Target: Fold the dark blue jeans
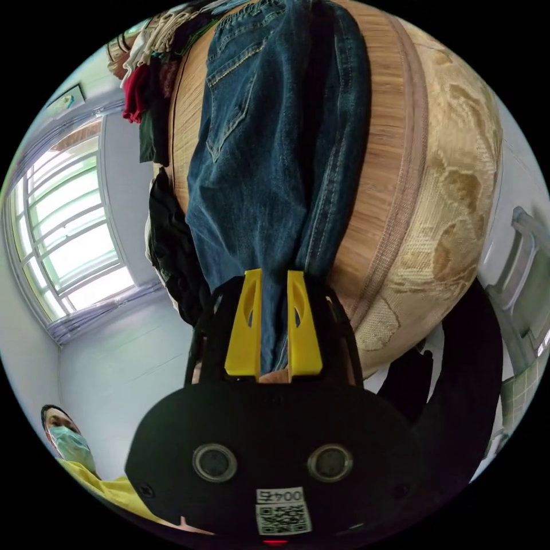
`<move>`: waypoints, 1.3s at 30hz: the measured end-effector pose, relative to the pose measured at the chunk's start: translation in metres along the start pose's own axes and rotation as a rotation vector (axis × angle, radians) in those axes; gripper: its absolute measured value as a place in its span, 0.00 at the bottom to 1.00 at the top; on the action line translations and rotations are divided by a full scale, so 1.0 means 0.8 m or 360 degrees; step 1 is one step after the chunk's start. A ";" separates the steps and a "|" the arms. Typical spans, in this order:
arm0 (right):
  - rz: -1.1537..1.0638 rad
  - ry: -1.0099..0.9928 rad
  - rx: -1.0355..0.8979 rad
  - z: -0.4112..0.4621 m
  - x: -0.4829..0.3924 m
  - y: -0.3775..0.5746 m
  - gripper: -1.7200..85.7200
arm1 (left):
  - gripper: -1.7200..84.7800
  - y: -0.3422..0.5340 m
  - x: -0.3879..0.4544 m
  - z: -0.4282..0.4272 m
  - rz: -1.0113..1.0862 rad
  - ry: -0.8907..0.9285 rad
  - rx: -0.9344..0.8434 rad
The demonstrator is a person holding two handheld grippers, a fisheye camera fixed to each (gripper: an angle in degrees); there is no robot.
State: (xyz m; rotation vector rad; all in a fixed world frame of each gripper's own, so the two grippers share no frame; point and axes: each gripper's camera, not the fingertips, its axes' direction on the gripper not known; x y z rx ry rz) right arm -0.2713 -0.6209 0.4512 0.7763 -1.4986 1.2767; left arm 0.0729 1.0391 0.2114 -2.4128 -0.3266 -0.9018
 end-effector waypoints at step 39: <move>-0.0411 0.0827 -0.0069 -0.183 -0.106 0.169 0.03 | 0.07 -0.028 0.019 -0.454 0.0233 0.0152 0.0085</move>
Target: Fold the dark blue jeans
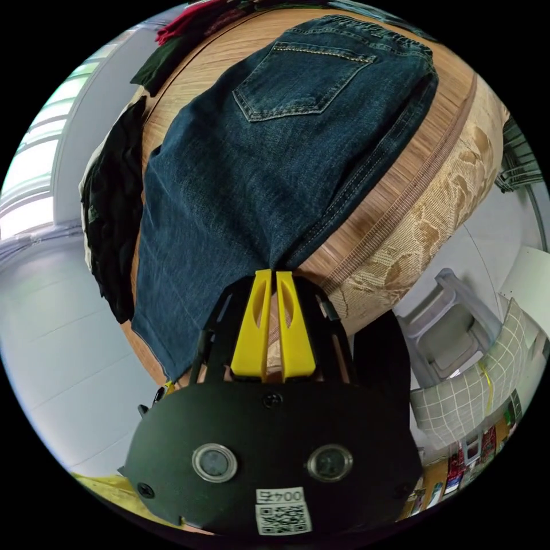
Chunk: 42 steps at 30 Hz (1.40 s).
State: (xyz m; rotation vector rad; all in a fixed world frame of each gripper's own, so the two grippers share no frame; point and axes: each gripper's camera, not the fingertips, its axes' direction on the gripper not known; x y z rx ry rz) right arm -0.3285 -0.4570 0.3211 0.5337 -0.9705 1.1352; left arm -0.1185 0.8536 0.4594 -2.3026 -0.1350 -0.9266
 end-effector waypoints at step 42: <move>-0.0099 -0.0233 0.0386 -0.386 0.067 -0.202 0.08 | 0.02 0.164 0.989 -0.336 0.1767 -0.1341 -0.0179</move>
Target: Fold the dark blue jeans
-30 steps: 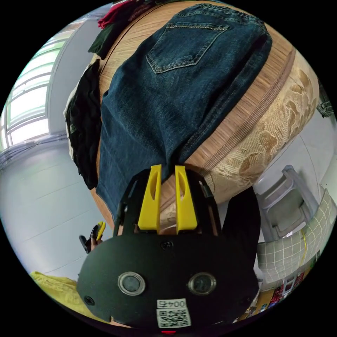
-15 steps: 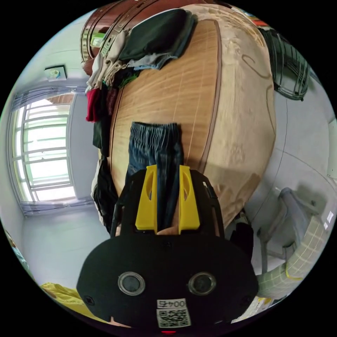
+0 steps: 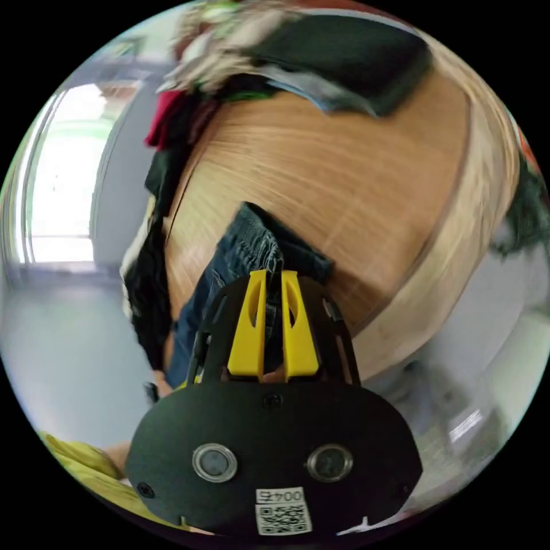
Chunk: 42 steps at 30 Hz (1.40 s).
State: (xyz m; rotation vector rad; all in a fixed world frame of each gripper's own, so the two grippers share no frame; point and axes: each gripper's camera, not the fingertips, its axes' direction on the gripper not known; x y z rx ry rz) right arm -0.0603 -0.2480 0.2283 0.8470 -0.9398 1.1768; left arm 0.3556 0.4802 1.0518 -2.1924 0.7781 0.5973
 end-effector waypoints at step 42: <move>-0.1701 0.1100 -0.1012 0.256 -0.329 0.035 0.11 | 0.18 -0.301 -0.273 -0.292 0.0793 0.0820 0.0138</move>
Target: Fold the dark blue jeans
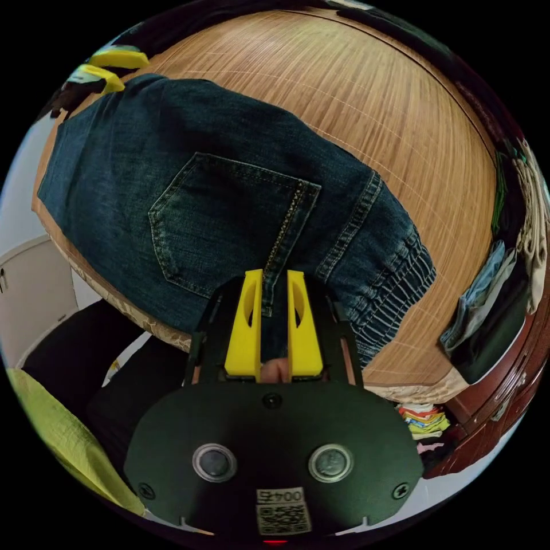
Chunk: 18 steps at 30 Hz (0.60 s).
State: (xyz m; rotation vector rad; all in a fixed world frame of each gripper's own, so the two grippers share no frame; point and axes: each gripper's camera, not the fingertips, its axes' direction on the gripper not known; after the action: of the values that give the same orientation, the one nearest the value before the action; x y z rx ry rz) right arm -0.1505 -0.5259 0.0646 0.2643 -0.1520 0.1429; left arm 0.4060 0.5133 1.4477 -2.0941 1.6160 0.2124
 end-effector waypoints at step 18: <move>0.0012 0.0046 -0.0276 -0.008 -0.021 -0.096 0.11 | 0.12 0.115 0.085 0.086 -0.0213 -0.0153 0.0122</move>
State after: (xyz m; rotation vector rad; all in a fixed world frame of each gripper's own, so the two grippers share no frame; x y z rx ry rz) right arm -0.1536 -0.5992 0.0365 0.0889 -0.1356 0.1403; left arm 0.3503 0.4691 1.3349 -2.0913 1.4009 0.1992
